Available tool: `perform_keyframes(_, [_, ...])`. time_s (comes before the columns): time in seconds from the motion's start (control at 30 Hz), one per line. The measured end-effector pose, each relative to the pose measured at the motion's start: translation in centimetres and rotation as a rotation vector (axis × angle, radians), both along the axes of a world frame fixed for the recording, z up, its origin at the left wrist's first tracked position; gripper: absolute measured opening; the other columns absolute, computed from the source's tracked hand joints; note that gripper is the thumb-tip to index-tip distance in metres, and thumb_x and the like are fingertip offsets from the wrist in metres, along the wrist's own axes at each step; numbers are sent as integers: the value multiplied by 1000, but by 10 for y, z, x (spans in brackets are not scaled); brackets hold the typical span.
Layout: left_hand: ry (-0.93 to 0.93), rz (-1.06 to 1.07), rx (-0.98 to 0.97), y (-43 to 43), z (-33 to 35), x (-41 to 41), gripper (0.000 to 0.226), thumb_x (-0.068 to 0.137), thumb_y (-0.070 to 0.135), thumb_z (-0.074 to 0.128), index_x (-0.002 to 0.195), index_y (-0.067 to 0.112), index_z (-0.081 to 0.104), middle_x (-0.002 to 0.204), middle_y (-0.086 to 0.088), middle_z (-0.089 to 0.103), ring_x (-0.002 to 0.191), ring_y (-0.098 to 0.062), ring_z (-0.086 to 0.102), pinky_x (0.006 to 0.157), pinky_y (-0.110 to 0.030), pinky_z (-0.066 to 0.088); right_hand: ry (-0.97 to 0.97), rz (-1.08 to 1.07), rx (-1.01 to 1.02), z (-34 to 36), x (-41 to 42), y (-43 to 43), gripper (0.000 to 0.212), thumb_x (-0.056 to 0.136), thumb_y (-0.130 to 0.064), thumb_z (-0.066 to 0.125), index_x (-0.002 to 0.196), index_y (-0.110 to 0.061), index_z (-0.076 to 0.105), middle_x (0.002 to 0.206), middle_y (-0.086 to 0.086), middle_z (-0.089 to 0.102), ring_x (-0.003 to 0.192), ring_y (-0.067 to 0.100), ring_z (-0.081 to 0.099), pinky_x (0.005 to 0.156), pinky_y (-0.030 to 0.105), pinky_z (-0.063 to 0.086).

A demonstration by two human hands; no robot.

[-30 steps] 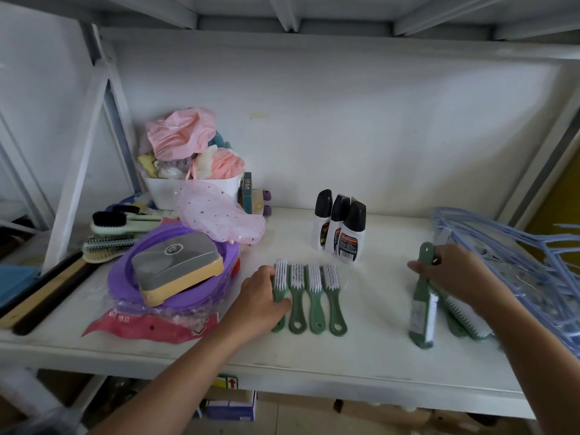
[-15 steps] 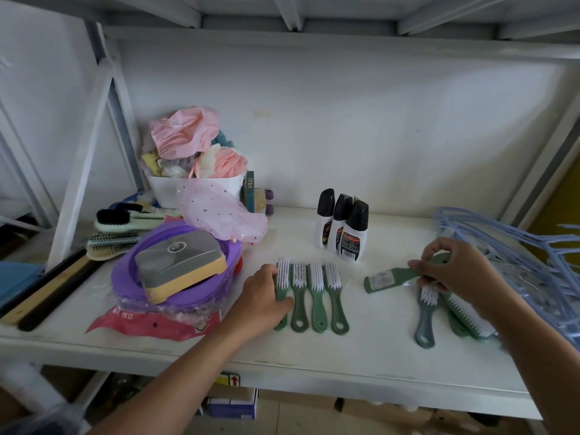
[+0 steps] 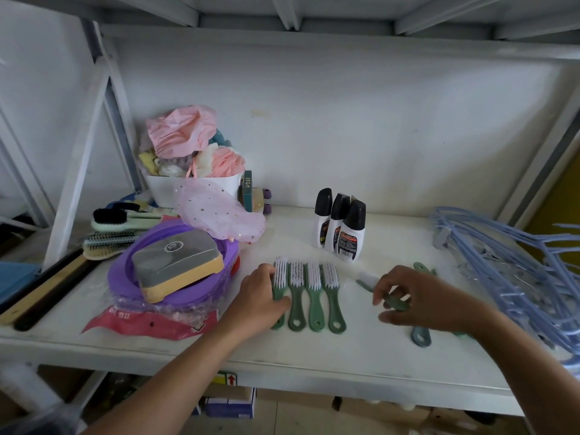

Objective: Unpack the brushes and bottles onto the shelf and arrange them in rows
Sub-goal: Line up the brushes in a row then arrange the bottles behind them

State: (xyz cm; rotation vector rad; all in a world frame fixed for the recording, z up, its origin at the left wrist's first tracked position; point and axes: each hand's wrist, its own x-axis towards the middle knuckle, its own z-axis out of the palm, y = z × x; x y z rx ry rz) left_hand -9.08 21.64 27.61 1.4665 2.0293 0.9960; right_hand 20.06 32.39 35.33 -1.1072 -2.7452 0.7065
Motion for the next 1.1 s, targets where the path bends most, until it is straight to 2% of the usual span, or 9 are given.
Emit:
perform_keyframes(0.13, [6,-6,-10,-1,1,1,46,78,28,67,120,24,48,116,7,61,108,-11,61,94,-42,55,-122,55,-74,-9,-3,-3,41,72,-53,81,107,-43,62,122,-22,46,107,-1,57,89,12,51])
perform_keyframes(0.2, [10,-6,-15,-1,1,0,48,76,32,66,120,25,47,116,7,61,109,-12,61,94,-42,55,-125,54,-133,-12,-5,-4,45,69,-57,80,108,-40,63,121,-20,53,106,0,61,93,20,53])
perform_keyframes(0.33, [-4,-5,-25,-2,2,1,47,76,30,66,119,26,47,116,7,62,108,-11,62,93,-44,55,-40,24,-175,-14,-8,-1,31,76,-46,80,103,-36,68,113,-19,64,98,1,68,92,28,56])
perform_keyframes(0.43, [4,-11,-25,-3,3,1,47,76,32,65,119,27,46,117,7,61,109,-12,60,95,-44,54,77,-68,-45,-16,-6,11,20,79,-38,80,95,-33,68,99,-13,70,84,1,71,85,32,59])
perform_keyframes(0.53, [17,-5,-10,-2,4,2,43,79,29,66,117,27,46,115,8,61,106,-10,61,93,-42,55,74,-175,-23,-22,-7,20,41,76,-39,83,109,-38,60,103,-11,65,80,3,71,84,32,59])
perform_keyframes(0.6, [26,-5,-7,-1,4,3,41,83,23,69,117,26,46,114,8,61,104,-9,61,93,-41,55,-2,-162,-67,-28,-13,22,60,76,-37,83,126,-42,51,113,-11,62,85,5,70,88,30,58])
perform_keyframes(0.67, [34,-3,-6,0,3,2,41,85,21,69,118,25,46,115,8,62,104,-8,61,93,-39,55,-47,-133,-65,-33,-20,23,70,79,-33,81,138,-40,45,121,-8,61,86,5,69,90,26,57])
perform_keyframes(1.1, [60,16,4,2,0,1,45,85,22,70,123,23,46,116,9,61,108,-9,61,95,-36,53,52,-176,41,-49,-53,35,64,85,-32,75,143,-29,48,119,-3,67,93,11,67,89,31,58])
